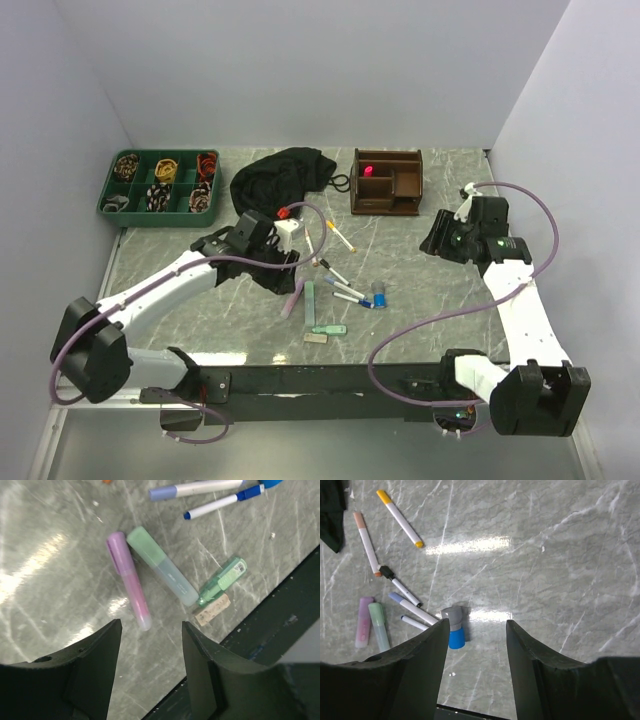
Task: Sort the stationery into containers
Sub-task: Pick up the stationery from the center of the board.
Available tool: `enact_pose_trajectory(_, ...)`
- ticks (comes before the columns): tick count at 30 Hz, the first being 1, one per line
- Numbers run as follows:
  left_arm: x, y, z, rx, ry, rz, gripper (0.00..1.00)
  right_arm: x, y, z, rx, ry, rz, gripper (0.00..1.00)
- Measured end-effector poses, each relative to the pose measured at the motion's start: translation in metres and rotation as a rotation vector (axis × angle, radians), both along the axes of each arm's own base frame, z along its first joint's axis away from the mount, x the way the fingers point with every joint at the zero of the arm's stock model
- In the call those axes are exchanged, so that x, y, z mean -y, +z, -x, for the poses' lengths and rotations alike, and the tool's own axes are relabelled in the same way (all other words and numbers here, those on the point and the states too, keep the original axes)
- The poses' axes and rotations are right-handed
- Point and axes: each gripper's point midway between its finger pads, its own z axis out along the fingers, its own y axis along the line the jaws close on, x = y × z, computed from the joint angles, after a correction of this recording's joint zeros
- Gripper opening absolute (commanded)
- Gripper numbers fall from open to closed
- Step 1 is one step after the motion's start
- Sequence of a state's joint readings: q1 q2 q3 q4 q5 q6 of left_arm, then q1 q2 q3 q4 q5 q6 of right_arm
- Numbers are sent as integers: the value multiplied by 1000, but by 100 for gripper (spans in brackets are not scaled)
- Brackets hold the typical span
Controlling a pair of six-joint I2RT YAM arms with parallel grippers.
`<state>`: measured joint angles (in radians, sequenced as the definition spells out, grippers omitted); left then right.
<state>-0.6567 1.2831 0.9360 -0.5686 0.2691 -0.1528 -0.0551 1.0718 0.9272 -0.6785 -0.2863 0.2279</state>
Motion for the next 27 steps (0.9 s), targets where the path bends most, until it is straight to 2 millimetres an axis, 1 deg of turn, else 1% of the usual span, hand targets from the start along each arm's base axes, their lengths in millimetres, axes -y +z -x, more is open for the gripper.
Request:
enact_pose_trajectory(4,5,-13,4,-72,-7,2,55,-2,1,4,8,-1,-10,57)
enact_pose_trajectory(8,8,-32,7,-145,-6,-22,55,-4,-6,13,-8,-1,-21,57)
enact_pose_trajectory(11,9,-44,6,-182,11,-38,56,-5,-10,16,-22,-2,-27,57)
enact_pose_trajectory(17,16,-55,-9,-193,44,-60,57,-3,-12,16,-27,-14,-34,57)
enact_pose_trajectory(19,19,-59,-14,-194,49,-64,55,-2,-12,16,-29,-18,-36,57)
enact_pose_trajectory(25,21,-78,-22,-219,75,-102,54,-1,-13,16,-28,-26,-42,57)
enact_pose_trajectory(27,21,-84,-25,-226,87,-118,52,-1,-13,15,-27,-29,-44,57)
